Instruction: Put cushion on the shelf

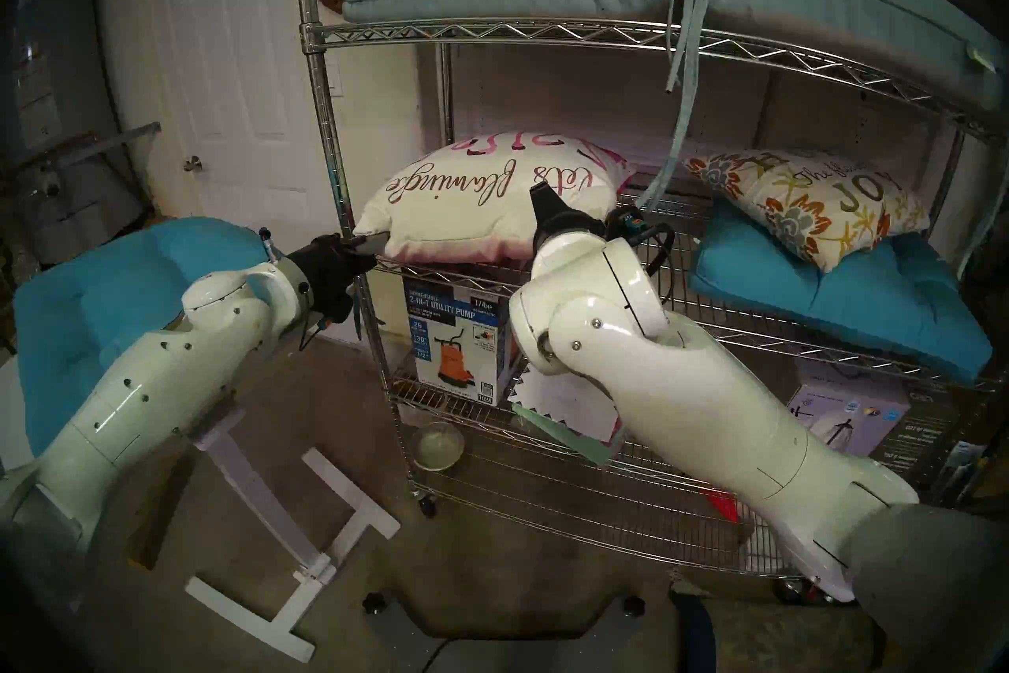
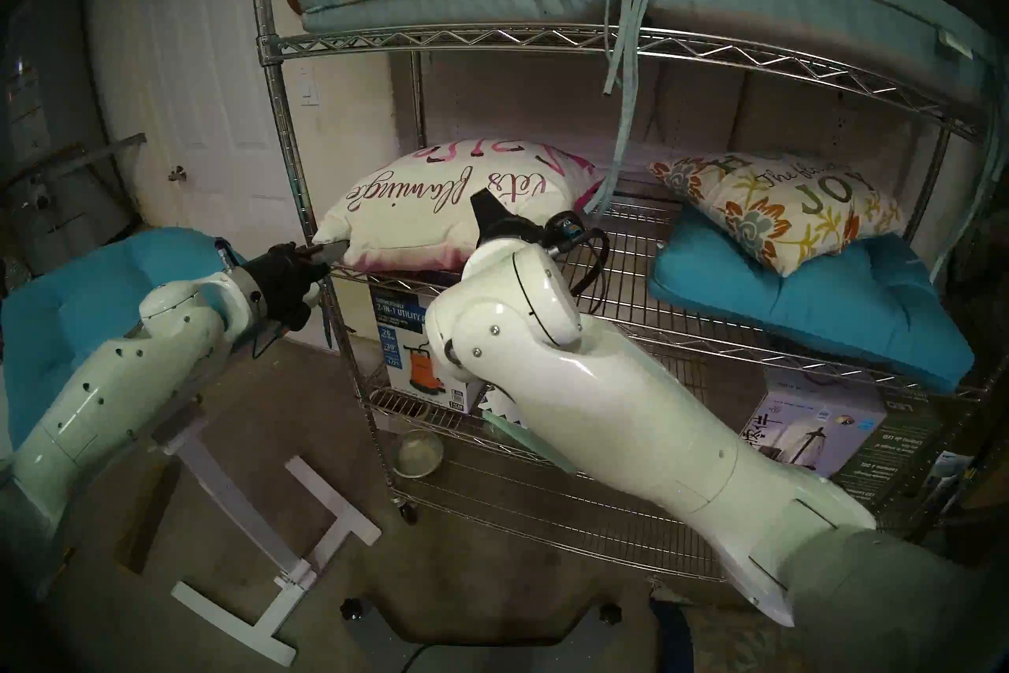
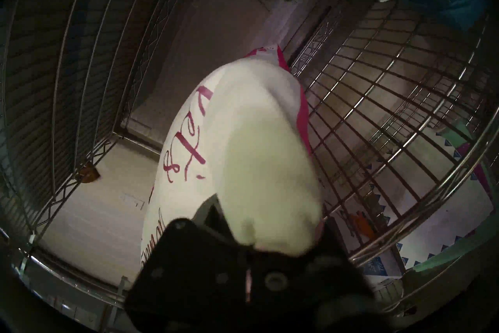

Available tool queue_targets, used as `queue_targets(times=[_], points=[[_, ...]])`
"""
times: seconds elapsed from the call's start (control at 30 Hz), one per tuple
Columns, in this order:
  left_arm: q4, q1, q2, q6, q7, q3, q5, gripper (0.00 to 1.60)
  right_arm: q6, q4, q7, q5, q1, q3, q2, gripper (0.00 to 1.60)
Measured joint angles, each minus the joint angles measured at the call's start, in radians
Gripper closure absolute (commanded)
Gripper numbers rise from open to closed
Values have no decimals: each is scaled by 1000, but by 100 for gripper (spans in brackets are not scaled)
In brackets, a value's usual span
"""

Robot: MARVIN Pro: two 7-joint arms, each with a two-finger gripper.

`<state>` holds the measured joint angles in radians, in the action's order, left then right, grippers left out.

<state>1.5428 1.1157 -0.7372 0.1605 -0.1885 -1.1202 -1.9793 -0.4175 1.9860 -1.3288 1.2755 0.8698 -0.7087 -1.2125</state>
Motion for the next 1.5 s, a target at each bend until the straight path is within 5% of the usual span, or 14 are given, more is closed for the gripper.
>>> queue_targets(times=[0.5,0.53,1.23,1.5], points=[[-126,-143,-141,68,-13,58,-98,160,0,-2,9,22,3,-31,24,160],[-130,-147,-143,70,-15,60,-100,160,0,-3,10,24,3,-32,25,0],[-205,-219,-196,72,-62,77,-127,160,12,-2,28,87,8,-63,38,0],[-214,-228,-210,72,-66,79,-128,160,9,76,-29,65,35,-63,66,0]])
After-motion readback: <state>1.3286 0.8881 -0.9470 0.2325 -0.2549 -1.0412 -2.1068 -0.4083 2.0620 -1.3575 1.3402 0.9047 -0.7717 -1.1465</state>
